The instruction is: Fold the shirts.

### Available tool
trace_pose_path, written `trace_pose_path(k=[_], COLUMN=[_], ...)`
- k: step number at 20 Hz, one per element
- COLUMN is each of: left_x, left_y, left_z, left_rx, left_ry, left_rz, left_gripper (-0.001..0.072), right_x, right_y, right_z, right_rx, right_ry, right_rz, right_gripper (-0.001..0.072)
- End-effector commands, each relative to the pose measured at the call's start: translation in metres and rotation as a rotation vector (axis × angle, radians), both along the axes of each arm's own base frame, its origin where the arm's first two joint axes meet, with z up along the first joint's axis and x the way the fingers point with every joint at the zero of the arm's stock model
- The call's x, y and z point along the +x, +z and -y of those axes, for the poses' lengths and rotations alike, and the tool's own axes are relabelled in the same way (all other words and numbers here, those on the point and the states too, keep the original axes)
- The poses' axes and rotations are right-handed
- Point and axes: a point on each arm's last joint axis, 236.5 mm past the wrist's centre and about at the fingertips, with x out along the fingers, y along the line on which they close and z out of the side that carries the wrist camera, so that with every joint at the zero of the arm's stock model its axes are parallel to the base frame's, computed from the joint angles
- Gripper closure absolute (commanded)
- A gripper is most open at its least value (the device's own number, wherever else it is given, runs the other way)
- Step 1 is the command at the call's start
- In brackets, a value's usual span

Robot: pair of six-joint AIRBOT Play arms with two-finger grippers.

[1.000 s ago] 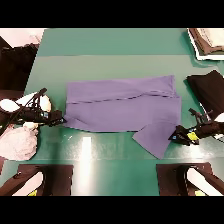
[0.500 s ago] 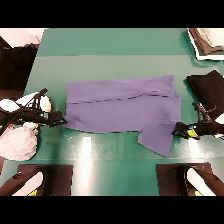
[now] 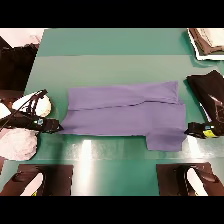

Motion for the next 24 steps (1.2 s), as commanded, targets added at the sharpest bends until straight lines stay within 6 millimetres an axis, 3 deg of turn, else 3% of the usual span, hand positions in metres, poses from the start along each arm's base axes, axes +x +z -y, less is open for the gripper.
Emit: trace_pose_path(k=[1,7,12,19,24], left_x=[0.016,0.086,0.132,0.171,0.207], left_y=[0.011,0.037,0.063,0.006,-0.009], left_z=[0.0,-0.017,-0.038,-0.04,-0.041], left_rx=[0.012,0.007,-0.005,0.01,0.021], left_ry=[0.029,0.227,0.389,0.402,0.388], left_rz=[0.1,0.362,0.54,0.419,0.382], left_gripper=[0.0685,0.0684,0.0685,0.0684,0.0684], right_x=[0.026,0.123,0.189,0.246,0.268], right_y=[0.015,0.041,0.045,0.036,0.021], right_z=[-0.003,-0.017,-0.012,-0.005,-0.002], right_rx=[-0.028,-0.07,-0.078,-0.079,-0.076], right_ry=[0.056,0.149,0.139,0.137,0.131], right_rz=[0.062,0.213,0.258,0.26,0.252], right_gripper=[0.0694,0.0694,0.0694,0.0694,0.0692])
